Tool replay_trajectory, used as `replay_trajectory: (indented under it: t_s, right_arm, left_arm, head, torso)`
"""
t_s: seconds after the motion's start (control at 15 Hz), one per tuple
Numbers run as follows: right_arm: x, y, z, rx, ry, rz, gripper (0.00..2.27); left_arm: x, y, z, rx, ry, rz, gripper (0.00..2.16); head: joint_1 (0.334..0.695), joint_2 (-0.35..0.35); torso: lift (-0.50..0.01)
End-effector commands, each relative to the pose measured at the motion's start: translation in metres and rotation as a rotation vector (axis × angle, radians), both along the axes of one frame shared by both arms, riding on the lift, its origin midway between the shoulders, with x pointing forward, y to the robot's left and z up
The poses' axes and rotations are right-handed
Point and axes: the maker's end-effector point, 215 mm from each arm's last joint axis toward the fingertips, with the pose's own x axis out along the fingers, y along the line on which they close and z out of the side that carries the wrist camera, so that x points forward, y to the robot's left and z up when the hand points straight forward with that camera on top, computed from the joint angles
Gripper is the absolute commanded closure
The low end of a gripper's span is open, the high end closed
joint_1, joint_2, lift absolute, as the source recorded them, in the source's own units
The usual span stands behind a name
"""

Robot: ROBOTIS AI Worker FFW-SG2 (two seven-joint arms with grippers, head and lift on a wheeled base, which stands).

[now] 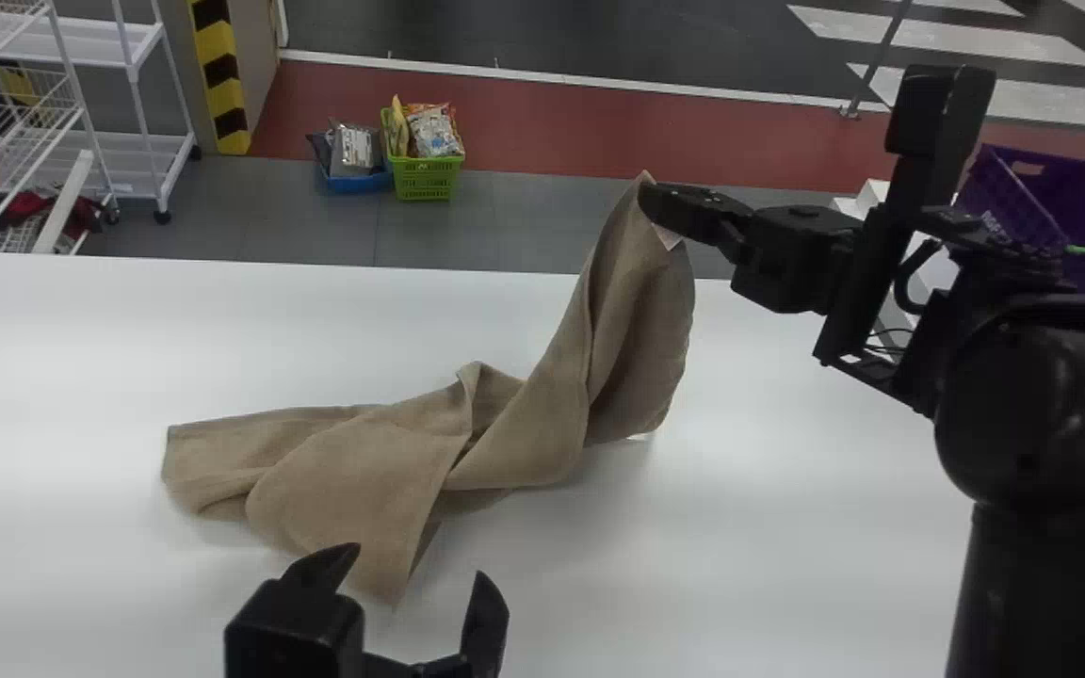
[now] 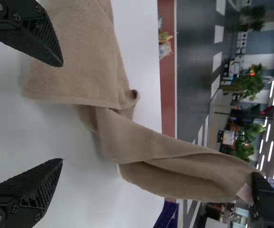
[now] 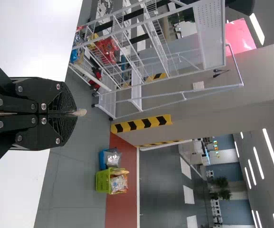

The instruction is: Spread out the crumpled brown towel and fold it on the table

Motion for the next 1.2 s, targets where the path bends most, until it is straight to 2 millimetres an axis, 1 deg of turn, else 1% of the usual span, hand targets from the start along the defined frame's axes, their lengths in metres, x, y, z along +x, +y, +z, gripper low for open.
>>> replay_trajectory:
  t_s: [0.0,0.07,0.13,0.2,0.27,0.4,0.47,0.6,0.67,0.73,0.8,0.93,1.0,1.13]
  right_arm:
    - [-0.003,-0.001,-0.004,0.016,0.007,0.002,1.74]
    - [-0.004,-0.001,-0.004,0.021,0.007,0.005,1.74]
    - [-0.007,-0.002,-0.003,0.024,0.003,0.004,1.74]
    - [-0.007,-0.008,-0.004,0.03,0.001,-0.005,1.74]
    - [-0.008,-0.01,-0.003,0.038,-0.005,-0.004,1.74]
    - [-0.009,-0.012,-0.002,0.05,-0.01,-0.002,1.74]
    - [-0.009,-0.012,0.0,0.053,-0.016,0.001,1.74]
    - [-0.011,-0.011,-0.001,0.061,-0.017,0.007,1.74]
    - [-0.011,-0.012,0.0,0.064,-0.017,0.006,1.74]
    - [-0.011,-0.011,0.0,0.069,-0.017,0.01,1.74]
    - [-0.012,-0.015,0.0,0.08,-0.018,0.008,1.74]
    - [-0.013,-0.017,0.001,0.086,-0.024,0.009,1.74]
    - [-0.013,-0.017,0.001,0.086,-0.025,0.008,1.74]
    - [-0.012,-0.019,0.004,0.084,-0.037,0.006,1.74]
  left_arm:
    - [0.005,-0.036,-0.001,0.027,-0.072,-0.022,0.11]
    - [0.007,-0.039,-0.008,0.042,-0.068,-0.016,0.11]
    - [0.003,-0.045,-0.016,0.053,-0.056,-0.017,0.11]
    - [0.001,-0.05,-0.02,0.062,-0.054,-0.015,0.11]
    - [-0.001,-0.056,-0.025,0.081,-0.058,-0.01,0.12]
    - [0.004,-0.059,-0.03,0.14,-0.106,0.029,0.14]
    - [0.008,-0.058,-0.029,0.15,-0.128,0.054,0.15]
    - [0.018,-0.049,-0.016,0.163,-0.211,0.136,0.15]
    - [0.02,-0.047,-0.015,0.185,-0.233,0.154,0.15]
    - [0.024,-0.043,-0.017,0.216,-0.25,0.183,0.15]
    - [0.027,-0.041,-0.022,0.241,-0.258,0.203,0.15]
    - [0.027,-0.044,-0.038,0.282,-0.25,0.204,0.15]
    - [0.025,-0.049,-0.042,0.29,-0.249,0.194,0.15]
    - [0.026,-0.051,-0.047,0.333,-0.271,0.205,0.15]
  head:
    - [0.695,-0.2]
    - [0.695,-0.22]
    - [0.695,-0.231]
    - [0.695,-0.242]
    - [0.695,-0.25]
    - [0.695,-0.274]
    - [0.695,-0.279]
    - [0.695,-0.282]
    - [0.695,-0.277]
    - [0.695,-0.273]
    - [0.695,-0.27]
    - [0.695,-0.264]
    - [0.695,-0.269]
    - [0.695,-0.277]
  torso:
    - [-0.127]
    - [-0.127]
    - [-0.127]
    - [-0.127]
    - [-0.127]
    - [-0.127]
    - [-0.127]
    - [-0.127]
    - [-0.127]
    - [-0.127]
    - [-0.127]
    - [-0.127]
    - [-0.127]
    - [-0.127]
